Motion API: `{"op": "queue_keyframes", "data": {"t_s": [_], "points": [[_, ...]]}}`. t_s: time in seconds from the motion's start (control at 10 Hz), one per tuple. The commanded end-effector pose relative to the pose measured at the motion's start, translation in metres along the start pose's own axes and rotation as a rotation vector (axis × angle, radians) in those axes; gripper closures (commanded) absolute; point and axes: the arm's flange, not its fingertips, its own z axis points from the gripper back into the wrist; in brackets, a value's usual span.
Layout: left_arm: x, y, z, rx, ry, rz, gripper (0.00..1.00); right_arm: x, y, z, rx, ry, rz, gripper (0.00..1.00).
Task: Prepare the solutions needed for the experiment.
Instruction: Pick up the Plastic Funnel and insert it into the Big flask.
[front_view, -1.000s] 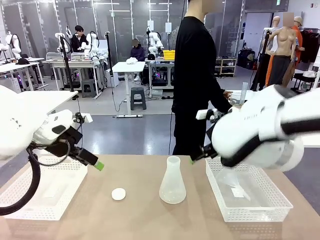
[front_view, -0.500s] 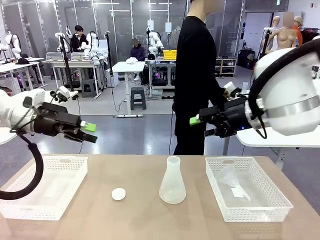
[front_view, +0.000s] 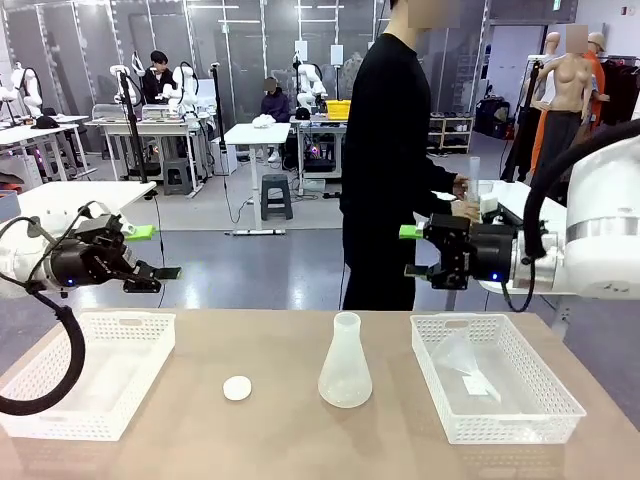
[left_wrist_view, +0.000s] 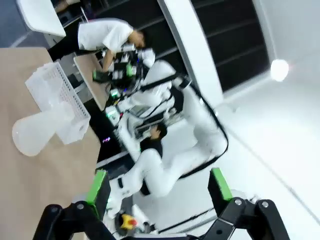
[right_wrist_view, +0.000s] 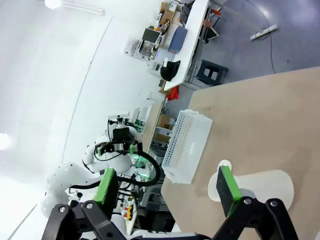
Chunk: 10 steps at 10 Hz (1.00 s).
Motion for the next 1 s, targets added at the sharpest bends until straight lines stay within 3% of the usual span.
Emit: {"op": "queue_keyframes", "data": {"t_s": [0.0, 0.2, 0.6, 0.9], "points": [[0.004, -0.015, 0.003, -0.008, -0.054, 0.066, 0.00, 0.003, -0.003, 0.002, 0.013, -0.001, 0.028, 0.00], [-0.003, -0.020, 0.007, 0.032, -0.037, 0.103, 0.00, 0.001, -0.002, 0.006, 0.060, 0.046, 0.072, 0.00], [-0.006, -0.019, 0.010, 0.185, 0.121, 0.246, 0.00, 0.006, 0.003, 0.000, 0.053, 0.124, 0.058, 0.00], [-0.002, -0.015, 0.009, 0.225, 0.110, 0.233, 0.00, 0.007, 0.004, -0.002, 0.076, 0.168, 0.079, 0.00]]}}
